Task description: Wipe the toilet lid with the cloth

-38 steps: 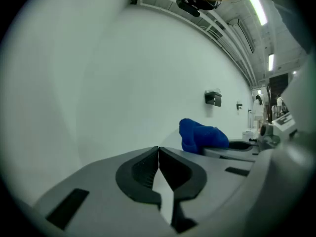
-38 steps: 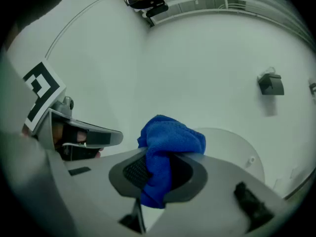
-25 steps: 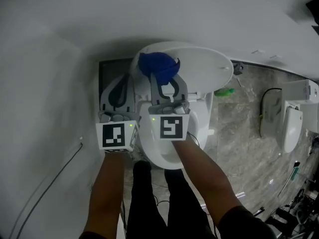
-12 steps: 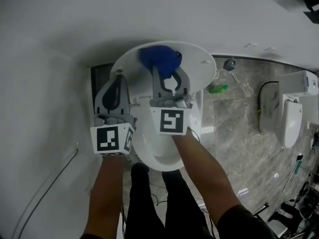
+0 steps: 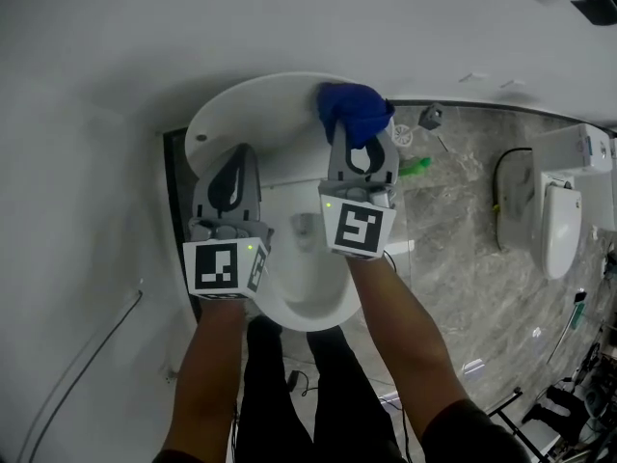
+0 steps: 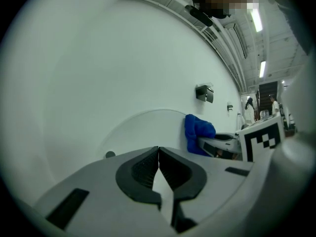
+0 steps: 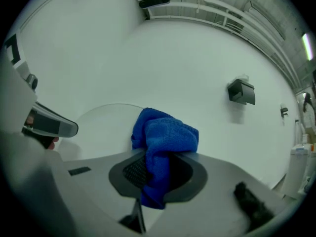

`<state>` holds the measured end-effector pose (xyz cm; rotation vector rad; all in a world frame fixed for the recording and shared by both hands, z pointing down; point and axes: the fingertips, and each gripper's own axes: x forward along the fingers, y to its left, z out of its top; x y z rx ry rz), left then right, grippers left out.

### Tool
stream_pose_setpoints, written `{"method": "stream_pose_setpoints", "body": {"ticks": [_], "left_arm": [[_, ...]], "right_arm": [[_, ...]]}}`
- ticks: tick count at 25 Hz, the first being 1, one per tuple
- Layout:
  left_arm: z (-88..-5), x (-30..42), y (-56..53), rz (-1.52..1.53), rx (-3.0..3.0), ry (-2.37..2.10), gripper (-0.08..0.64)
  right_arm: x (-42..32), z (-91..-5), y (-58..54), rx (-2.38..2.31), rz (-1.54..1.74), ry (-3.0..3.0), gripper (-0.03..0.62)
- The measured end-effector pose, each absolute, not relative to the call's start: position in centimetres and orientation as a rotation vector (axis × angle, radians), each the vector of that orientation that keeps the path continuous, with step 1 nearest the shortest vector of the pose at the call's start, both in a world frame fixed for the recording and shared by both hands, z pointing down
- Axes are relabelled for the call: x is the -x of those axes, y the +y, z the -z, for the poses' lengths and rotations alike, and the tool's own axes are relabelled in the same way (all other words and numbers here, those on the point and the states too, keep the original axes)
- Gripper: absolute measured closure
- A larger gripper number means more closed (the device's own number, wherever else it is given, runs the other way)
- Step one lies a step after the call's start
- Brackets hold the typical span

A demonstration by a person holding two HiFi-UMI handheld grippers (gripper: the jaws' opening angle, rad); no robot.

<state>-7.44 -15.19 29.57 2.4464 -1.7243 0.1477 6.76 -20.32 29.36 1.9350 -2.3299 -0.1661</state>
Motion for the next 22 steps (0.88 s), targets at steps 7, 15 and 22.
{"method": "stream_pose_setpoints", "body": {"ticks": [7, 15, 22], "left_arm": [[-31.6, 10.3, -13.6, -0.064, -2.367, -1.745, 0.548], [-34.5, 17.6, -11.1, -0.156, -2.25, -1.878, 0.548], [-35.7, 23.1, -9.2, -0.193, -2.16, -1.987, 0.548]], "right_arm": [[-1.7, -29.5, -16.4, -1.809, 0.222, -2.522, 0.534], [9.6, -35.1, -12.0, -1.459, 0.083, -2.654, 0.534], [14.6, -37.2, -13.1, -1.385, 0.011, -2.685, 0.534]]}}
